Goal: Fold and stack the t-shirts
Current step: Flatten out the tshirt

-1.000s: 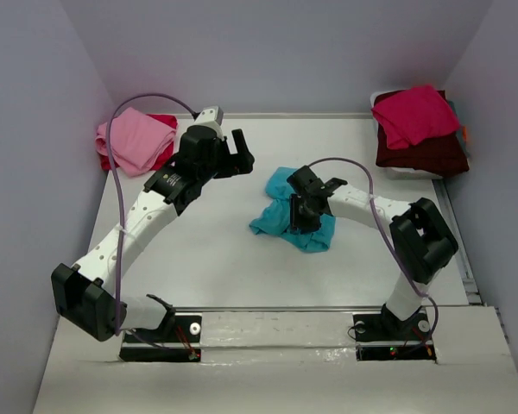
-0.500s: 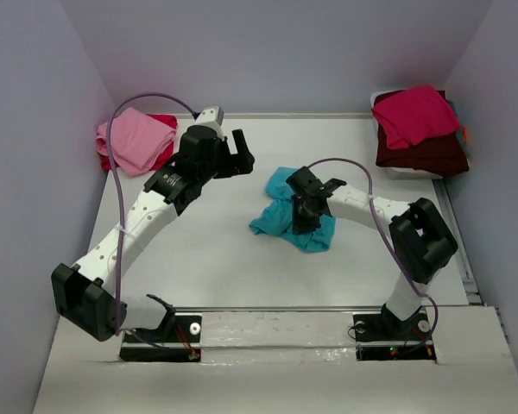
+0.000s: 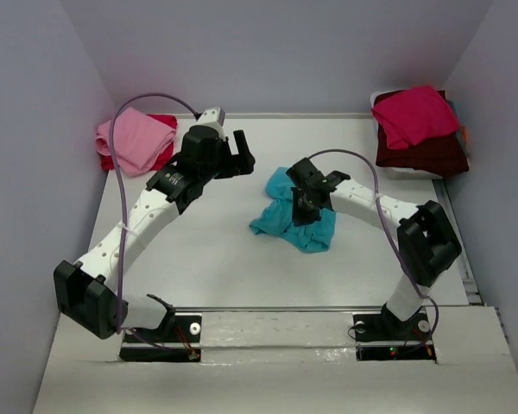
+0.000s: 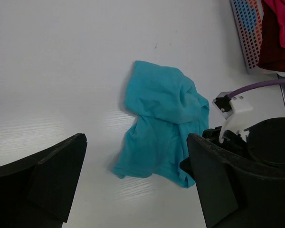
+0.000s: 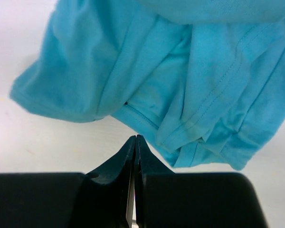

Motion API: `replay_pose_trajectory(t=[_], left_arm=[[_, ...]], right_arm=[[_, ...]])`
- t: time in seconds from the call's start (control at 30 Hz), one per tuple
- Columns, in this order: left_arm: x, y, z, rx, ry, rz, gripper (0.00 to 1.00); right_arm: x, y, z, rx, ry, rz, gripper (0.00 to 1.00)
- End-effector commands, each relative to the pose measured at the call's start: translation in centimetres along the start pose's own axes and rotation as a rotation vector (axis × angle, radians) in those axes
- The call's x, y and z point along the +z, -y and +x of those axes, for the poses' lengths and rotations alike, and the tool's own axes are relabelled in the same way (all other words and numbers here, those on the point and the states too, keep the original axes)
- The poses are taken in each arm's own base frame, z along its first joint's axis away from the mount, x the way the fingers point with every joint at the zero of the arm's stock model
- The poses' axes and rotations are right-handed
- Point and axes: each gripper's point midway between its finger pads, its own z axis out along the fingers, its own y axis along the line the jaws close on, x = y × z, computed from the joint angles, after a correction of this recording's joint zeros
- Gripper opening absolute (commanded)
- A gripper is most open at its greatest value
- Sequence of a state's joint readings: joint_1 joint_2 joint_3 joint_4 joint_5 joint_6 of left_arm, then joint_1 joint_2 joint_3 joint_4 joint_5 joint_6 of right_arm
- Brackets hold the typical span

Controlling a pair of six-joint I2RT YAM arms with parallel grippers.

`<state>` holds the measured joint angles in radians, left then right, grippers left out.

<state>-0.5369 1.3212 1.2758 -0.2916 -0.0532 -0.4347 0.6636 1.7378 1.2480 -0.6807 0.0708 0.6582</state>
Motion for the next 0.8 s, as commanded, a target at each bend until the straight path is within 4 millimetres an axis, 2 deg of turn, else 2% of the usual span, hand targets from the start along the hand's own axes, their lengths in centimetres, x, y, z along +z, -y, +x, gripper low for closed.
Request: replay_pose_trajectory(t=[0.0,0.17,0.2,0.23,0.27,0.37,0.4,0.47,0.5,0.53,0.6,0.67,0.7,0.73,0.77], left_arm=[[-0.2,0.6,-1.1,0.008,0.036,0.019,0.99],[0.0,0.6,-1.1,-0.002,0.041,0.013,0.99],[0.2,0.6,-1.0,-0.009,0.041,0.014,0.99],[0.4,0.6,-0.8,-0.012,0.034,0.014,0.99],[0.5,0.7,-0.7,-0.015,0.03,0.019,0.99],[0.9,0.7,-0.2,-0.023,0.013,0.026,0.99],[1.0,0.5,0.3,-0.022,0.005,0.019,0.99],[1.3,0.1,0.8,-0.022,0.0,0.011,0.99],[1.3,0.1,0.9,-0.022,-0.002,0.012,0.99],[1.5,0.1,1.1,-0.022,-0.009,0.012,0.99],[1.6,0.1,1.2,-0.024,-0.014,0.012,0.99],[1.5,0.2,1.0,-0.025,-0.009,0.015,0.99],[1.4,0.3,0.8,-0.022,-0.003,0.018,0.99],[1.3,0.3,0.7,-0.021,-0.002,0.015,0.99],[1.2,0.3,0.7,-0.021,0.0,0.015,0.99]], right_arm=[[-6.3,-2.0,-4.0,-0.016,0.157,-0.07,0.07],[-11.4,-2.9,-6.6,-0.021,0.256,-0.106,0.07],[-12.2,-2.8,-6.5,-0.034,0.26,-0.094,0.07],[-12.9,-2.9,-6.8,-0.041,0.27,-0.095,0.07],[-14.5,-3.4,-7.8,-0.039,0.308,-0.117,0.07],[-16.8,-3.6,-8.6,-0.054,0.346,-0.136,0.07],[-18.3,-3.9,-9.1,-0.054,0.369,-0.151,0.07],[-20.1,-4.0,-10.0,-0.063,0.399,-0.155,0.07],[-19.9,-3.8,-9.8,-0.069,0.389,-0.14,0.07],[-20.5,-4.0,-10.2,-0.071,0.403,-0.146,0.07],[-19.7,-3.9,-10.0,-0.082,0.379,-0.132,0.07],[-16.8,-3.5,-8.6,-0.077,0.312,-0.102,0.11],[-15.8,-3.6,-8.4,-0.066,0.311,-0.109,0.19],[-13.3,-2.5,-6.5,-0.056,0.255,-0.081,0.23],[-12.4,-2.7,-6.4,-0.044,0.265,-0.101,0.28]])
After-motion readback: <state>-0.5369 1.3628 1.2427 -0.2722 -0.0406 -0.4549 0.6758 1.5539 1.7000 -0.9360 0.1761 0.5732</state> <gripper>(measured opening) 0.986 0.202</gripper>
